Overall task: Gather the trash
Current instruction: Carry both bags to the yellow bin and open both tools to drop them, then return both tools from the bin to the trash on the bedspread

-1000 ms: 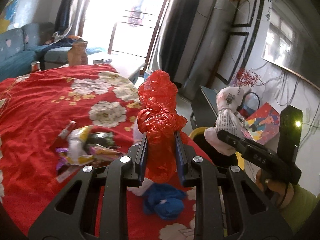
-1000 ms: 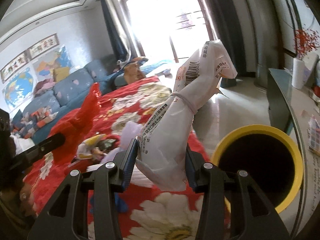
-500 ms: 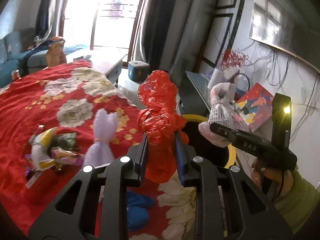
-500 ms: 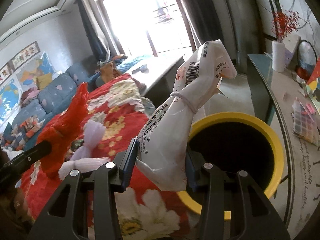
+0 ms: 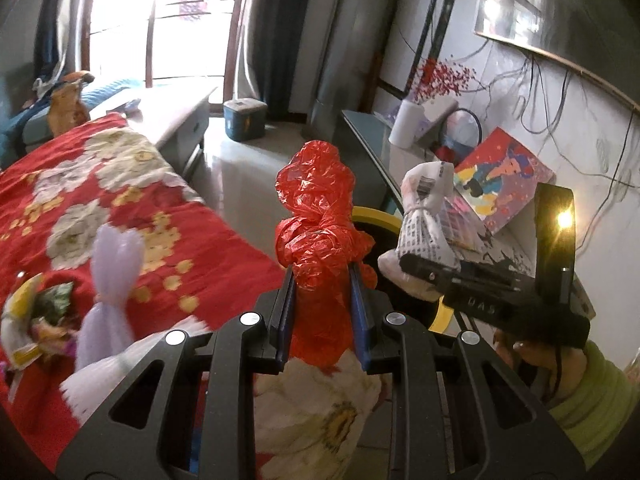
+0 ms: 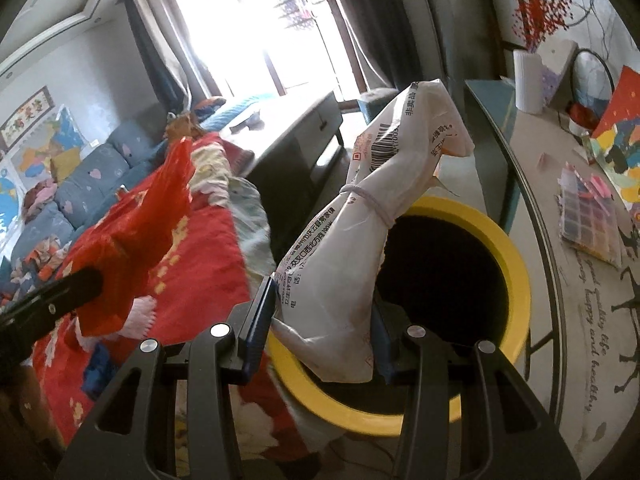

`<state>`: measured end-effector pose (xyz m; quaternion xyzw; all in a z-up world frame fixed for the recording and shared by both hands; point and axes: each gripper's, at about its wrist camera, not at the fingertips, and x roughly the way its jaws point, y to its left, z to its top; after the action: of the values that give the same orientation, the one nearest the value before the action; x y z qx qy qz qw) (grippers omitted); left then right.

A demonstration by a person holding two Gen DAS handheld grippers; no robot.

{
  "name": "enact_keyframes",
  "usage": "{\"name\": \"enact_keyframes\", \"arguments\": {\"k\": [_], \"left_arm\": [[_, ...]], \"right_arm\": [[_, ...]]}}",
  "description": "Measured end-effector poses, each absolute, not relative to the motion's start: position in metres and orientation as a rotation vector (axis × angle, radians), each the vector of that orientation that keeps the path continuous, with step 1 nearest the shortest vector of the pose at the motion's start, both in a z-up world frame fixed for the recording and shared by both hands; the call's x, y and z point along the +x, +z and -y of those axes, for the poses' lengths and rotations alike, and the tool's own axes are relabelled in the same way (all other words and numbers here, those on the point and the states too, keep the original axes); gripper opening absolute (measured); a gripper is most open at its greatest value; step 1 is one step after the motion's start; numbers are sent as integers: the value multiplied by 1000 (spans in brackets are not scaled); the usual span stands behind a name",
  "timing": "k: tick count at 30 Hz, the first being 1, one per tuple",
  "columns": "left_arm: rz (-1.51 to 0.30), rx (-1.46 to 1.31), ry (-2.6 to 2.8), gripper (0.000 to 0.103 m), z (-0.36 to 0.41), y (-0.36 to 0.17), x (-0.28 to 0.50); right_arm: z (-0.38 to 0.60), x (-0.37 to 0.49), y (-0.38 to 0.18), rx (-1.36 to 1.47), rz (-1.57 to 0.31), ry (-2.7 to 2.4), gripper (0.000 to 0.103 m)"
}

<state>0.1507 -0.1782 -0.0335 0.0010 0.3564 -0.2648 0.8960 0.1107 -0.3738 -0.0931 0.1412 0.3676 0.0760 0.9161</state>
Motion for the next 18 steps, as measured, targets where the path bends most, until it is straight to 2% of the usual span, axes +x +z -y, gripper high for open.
{"name": "enact_keyframes", "arguments": {"k": [4,8,10,11,12,18], "left_arm": [[-761,21,-565,19,200,-41,162],[-780,32,-574,20,215,-48,174],[-789,31,-579,29,223,-53,181],[-793,34,-580,41,226,-54,184],[-794,32,-583,50,228,-56,186],[-785,-24,-591,79,222,-57,186]], "right_arm": [[379,112,-100,298,-784,147,43],[387,113,-109,321,-809,126,49],[391,112,-112,329,-814,106,55],[393,111,-113,334,-816,94,58],[396,112,-114,339,-816,84,62],[410,108,-110,362,-787,16,64]]}}
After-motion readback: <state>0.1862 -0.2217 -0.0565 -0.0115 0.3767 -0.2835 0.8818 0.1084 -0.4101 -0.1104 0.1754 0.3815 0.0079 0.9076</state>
